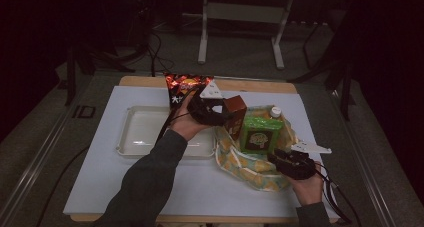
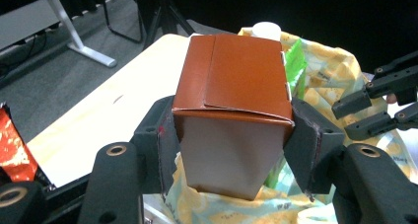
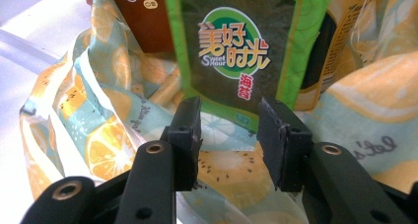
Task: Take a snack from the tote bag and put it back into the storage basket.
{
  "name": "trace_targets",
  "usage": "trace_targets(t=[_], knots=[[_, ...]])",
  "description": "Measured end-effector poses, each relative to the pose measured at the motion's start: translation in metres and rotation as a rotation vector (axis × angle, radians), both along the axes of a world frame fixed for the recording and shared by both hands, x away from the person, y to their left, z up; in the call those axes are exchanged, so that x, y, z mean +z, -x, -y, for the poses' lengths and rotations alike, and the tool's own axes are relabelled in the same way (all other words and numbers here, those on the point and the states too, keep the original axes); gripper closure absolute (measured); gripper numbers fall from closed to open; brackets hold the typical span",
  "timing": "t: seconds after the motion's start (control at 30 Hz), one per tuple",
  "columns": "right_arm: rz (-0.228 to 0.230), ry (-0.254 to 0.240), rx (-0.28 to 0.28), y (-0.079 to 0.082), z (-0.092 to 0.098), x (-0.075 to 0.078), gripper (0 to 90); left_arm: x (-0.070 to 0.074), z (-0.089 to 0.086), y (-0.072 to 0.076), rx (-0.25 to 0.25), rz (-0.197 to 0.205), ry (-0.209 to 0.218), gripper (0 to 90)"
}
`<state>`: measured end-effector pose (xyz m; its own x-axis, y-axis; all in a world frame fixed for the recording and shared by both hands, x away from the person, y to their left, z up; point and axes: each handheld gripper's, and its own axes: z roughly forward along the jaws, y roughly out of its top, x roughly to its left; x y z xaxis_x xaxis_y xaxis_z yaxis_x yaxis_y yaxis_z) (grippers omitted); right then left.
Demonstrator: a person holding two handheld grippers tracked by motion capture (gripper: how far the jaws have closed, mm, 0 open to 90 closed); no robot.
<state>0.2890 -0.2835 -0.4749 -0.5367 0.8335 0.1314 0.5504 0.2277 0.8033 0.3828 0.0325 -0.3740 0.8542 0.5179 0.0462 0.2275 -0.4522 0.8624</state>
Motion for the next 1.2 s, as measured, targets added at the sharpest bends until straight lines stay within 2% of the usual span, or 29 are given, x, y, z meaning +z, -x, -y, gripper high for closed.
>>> trace_targets(t=[0.17,0.4,0.73,0.97,1.2], knots=[[0.0,0.0,0.002,0.0,0.0,0.0,61.2,-0.001,-0.003,0.003,-0.015,0.001,-0.009,42.6],[0.006,-0.005,0.002,0.001,0.0,0.001,61.3,0.001,0.003,0.013,-0.059,0.02,-0.021,42.6],[0.021,-0.024,-0.007,0.004,0.006,0.007,61.6,0.006,0.012,0.02,-0.109,0.015,0.001,42.6],[0.021,-0.026,-0.007,0.004,0.008,0.008,61.6,0.01,0.021,0.023,-0.138,-0.001,0.04,42.7],[0.023,-0.03,-0.008,0.005,0.008,0.008,61.6,0.014,0.033,0.029,-0.172,0.006,0.035,42.7]])
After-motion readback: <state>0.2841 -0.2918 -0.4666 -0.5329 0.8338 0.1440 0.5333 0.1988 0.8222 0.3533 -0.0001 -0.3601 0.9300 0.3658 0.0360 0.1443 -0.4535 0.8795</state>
